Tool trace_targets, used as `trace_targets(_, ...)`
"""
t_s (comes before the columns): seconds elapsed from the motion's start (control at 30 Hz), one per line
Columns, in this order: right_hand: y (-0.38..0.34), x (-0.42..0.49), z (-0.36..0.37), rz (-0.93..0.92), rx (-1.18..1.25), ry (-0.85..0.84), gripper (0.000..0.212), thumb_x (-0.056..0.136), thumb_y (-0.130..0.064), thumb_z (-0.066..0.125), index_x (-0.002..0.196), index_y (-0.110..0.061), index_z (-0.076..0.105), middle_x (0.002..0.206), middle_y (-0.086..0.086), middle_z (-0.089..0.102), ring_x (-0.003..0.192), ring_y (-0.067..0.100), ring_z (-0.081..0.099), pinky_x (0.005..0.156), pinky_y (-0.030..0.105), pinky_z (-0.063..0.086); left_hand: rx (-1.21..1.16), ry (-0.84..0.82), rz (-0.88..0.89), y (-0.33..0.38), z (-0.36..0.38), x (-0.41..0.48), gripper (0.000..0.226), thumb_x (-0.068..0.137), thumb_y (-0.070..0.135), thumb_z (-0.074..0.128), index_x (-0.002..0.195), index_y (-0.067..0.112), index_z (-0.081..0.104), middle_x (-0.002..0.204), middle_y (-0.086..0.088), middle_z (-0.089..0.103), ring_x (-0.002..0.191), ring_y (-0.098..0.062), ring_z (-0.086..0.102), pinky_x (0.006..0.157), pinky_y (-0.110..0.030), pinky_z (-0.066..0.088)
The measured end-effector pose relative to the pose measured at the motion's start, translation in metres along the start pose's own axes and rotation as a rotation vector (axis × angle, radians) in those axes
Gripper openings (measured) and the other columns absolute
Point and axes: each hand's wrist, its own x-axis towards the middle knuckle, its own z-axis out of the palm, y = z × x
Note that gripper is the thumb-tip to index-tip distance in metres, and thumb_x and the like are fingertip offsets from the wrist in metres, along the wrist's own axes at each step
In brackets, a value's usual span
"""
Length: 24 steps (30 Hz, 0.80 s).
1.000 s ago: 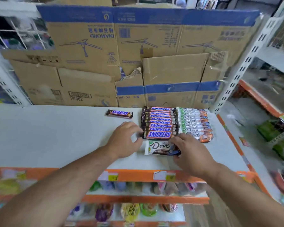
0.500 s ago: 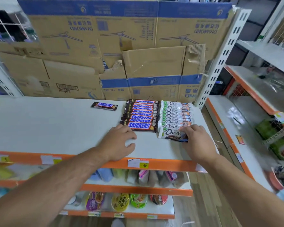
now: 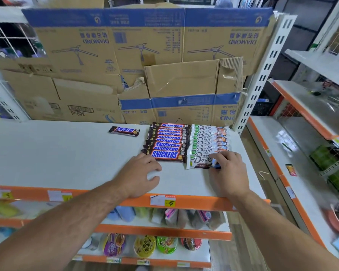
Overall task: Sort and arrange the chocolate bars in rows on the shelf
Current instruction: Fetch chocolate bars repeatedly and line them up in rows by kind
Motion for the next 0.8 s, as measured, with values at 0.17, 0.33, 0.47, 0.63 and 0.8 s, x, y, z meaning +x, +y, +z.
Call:
trace_targets(0.17,0.0,0.001,0.0,0.013,0.019,-0.003,0.033,0.077,-0.021,0.064,0.109,-0.031,0.066,0.11,-0.003,0.059,0.111,0.027,0.045,0.078,0.042,0.048,-0.008,0.017,0.006,0.0,0.001,0.0,0.034,0.081,0.047,0.048,0.104,0.03,0.067,0.101,0.021,0.049,0.1,-0.005,0.043,0.087,-0.027,0.04)
trace_targets(0.33,0.0,0.001,0.001,0.021,0.073,0.003,0.033,0.077,-0.019,0.064,0.109,-0.031,0.066,0.11,-0.004,0.058,0.113,0.025,0.044,0.076,0.041,0.049,-0.006,0.005,-0.003,0.002,-0.001,0.0,0.039,0.081,0.049,0.045,0.105,0.029,0.067,0.102,0.021,0.047,0.1,-0.005,0.043,0.088,-0.028,0.04)
trace_targets(0.47,0.002,0.0,0.001,0.004,0.069,-0.006,0.035,0.077,-0.02,0.064,0.111,-0.029,0.066,0.111,-0.003,0.057,0.113,0.027,0.044,0.075,0.042,0.049,-0.001,-0.025,-0.018,0.003,-0.003,-0.001,0.042,0.082,0.051,0.043,0.108,0.029,0.066,0.105,0.019,0.049,0.103,-0.005,0.042,0.089,-0.027,0.038)
trace_targets(0.63,-0.006,-0.003,-0.005,-0.003,-0.031,0.034,0.04,0.073,-0.033,0.065,0.113,-0.029,0.063,0.117,-0.001,0.054,0.118,0.026,0.041,0.086,0.043,0.04,0.008,-0.046,-0.04,0.005,-0.004,0.0,0.048,0.081,0.054,0.039,0.112,0.028,0.065,0.109,0.016,0.05,0.105,-0.003,0.039,0.091,-0.024,0.035)
trace_targets(0.8,-0.012,-0.009,-0.012,-0.113,-0.13,0.03,0.044,0.074,-0.043,0.062,0.115,-0.026,0.063,0.116,0.0,0.055,0.121,0.023,0.042,0.092,0.043,0.035,0.032,-0.05,-0.03,0.005,-0.007,-0.001,0.049,0.081,0.053,0.038,0.112,0.028,0.065,0.11,0.013,0.054,0.106,-0.009,0.043,0.092,-0.028,0.039)
